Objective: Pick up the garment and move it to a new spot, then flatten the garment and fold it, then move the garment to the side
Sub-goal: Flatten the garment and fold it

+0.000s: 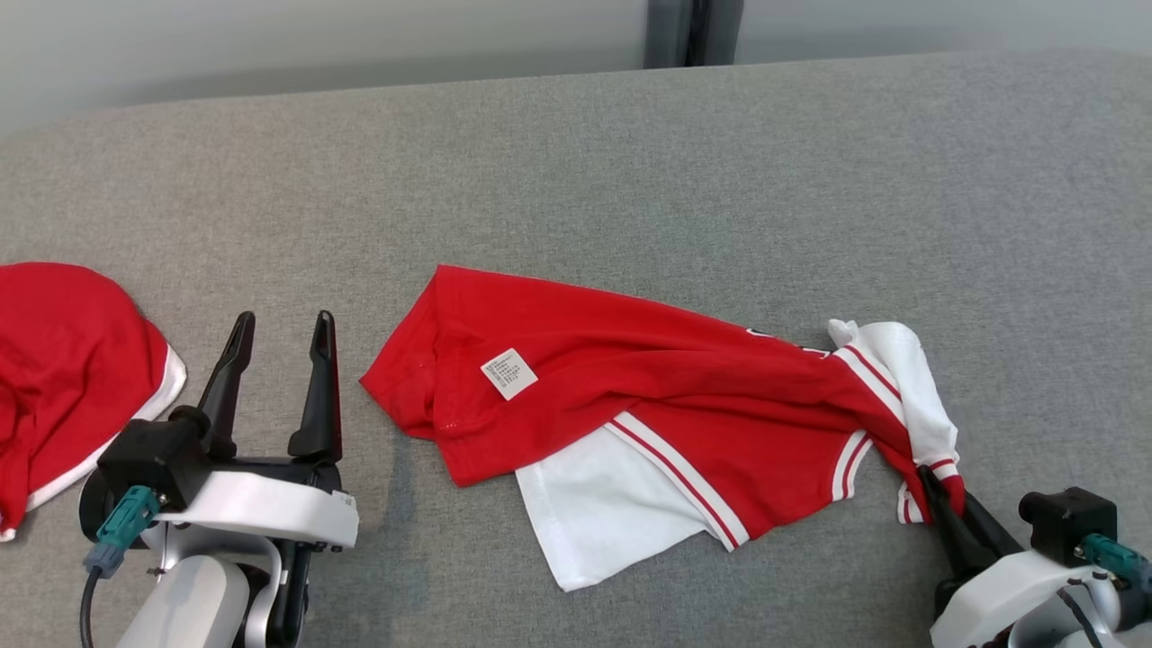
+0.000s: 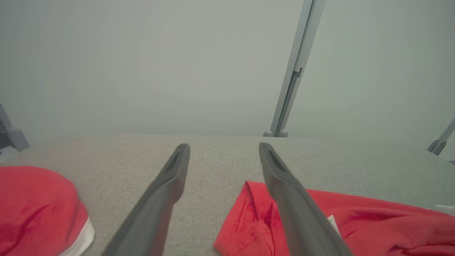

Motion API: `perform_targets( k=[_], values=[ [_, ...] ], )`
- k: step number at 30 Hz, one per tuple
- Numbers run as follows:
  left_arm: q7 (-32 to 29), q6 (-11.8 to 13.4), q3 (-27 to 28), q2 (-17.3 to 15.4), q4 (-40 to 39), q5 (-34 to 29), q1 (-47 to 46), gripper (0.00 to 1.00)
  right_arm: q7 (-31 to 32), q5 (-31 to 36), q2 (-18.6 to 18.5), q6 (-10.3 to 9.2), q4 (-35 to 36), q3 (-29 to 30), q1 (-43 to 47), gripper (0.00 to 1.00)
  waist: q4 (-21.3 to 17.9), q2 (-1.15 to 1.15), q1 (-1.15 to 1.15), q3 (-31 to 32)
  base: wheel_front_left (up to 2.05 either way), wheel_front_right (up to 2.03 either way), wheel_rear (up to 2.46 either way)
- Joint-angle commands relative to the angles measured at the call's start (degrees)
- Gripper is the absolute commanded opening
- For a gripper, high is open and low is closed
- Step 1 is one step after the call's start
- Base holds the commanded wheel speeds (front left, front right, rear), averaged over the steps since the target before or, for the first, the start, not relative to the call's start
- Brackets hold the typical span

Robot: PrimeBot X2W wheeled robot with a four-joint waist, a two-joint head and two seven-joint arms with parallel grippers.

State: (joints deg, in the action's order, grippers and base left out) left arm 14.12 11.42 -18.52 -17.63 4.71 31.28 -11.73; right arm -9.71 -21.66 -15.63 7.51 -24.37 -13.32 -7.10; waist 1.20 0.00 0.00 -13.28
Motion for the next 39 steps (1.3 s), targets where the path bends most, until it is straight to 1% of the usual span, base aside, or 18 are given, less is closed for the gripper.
perform_targets(
  k=[1,2,3,4,8,12,18,24,29,32,39],
  values=[
    [-0.10,0.23,0.34,-0.47,0.04,0.17,0.31,1.00,-0.28,-0.16,0.08,-0.04,-0.54,0.17,0.66,0.00,-0.16,0.00,0.00,0.25,0.00,0.00,0.00],
    [-0.17,0.35,0.34,-0.53,0.05,0.29,0.64,1.00,-0.35,-0.23,0.52,-0.04,-1.12,0.64,0.71,0.04,-0.24,0.00,0.00,0.53,0.00,0.00,0.00],
    [-0.23,0.30,0.32,-0.58,0.09,0.36,0.89,1.00,-0.76,-0.44,1.03,-0.04,-1.53,1.08,0.64,0.39,-0.21,0.00,0.00,0.87,0.00,0.00,0.00],
    [-0.33,0.40,0.29,-0.67,0.12,0.46,1.10,1.00,-1.08,-0.98,1.70,-0.04,-1.76,1.49,0.61,1.00,-0.18,0.00,0.00,1.22,0.00,0.00,0.00],
    [-0.26,1.00,0.58,-0.78,0.05,0.58,2.24,1.00,-2.23,-2.23,3.06,-0.04,-1.12,3.79,0.67,1.00,-0.10,0.00,0.00,2.73,0.00,0.00,0.00],
    [-0.14,1.81,1.05,-1.03,-0.48,0.70,3.43,1.00,-3.30,-1.50,3.07,-0.03,1.76,7.48,1.23,1.00,-0.29,0.00,0.00,4.00,0.00,0.00,0.00],
    [0.04,2.98,1.88,-1.77,-1.42,-0.01,5.09,1.00,-2.95,1.40,3.36,-0.03,9.37,13.49,1.40,1.00,-1.01,0.00,0.00,5.79,0.00,0.00,0.00],
    [0.13,3.77,1.85,-2.41,-2.20,-0.45,6.76,1.00,0.86,5.90,4.92,-0.03,19.04,17.53,1.13,1.00,-1.72,0.00,0.00,7.77,0.00,0.00,0.00],
    [-0.12,4.39,1.15,-2.66,-3.04,-1.13,7.99,1.00,5.04,8.10,7.09,-0.03,25.29,17.70,3.38,1.00,-1.73,0.00,0.00,9.11,0.00,0.00,0.00],
    [-0.34,4.80,0.67,-2.63,-3.56,-1.44,8.63,1.00,6.99,8.50,8.28,-0.03,27.89,17.42,5.48,1.00,-1.63,0.00,0.00,9.47,0.00,0.00,0.00],
    [-0.71,5.34,0.01,-2.35,-3.87,-1.39,9.04,1.00,9.14,8.52,9.38,-0.03,30.64,17.78,8.19,1.00,-1.42,0.00,0.00,9.55,0.00,0.00,0.00]
  ],
)
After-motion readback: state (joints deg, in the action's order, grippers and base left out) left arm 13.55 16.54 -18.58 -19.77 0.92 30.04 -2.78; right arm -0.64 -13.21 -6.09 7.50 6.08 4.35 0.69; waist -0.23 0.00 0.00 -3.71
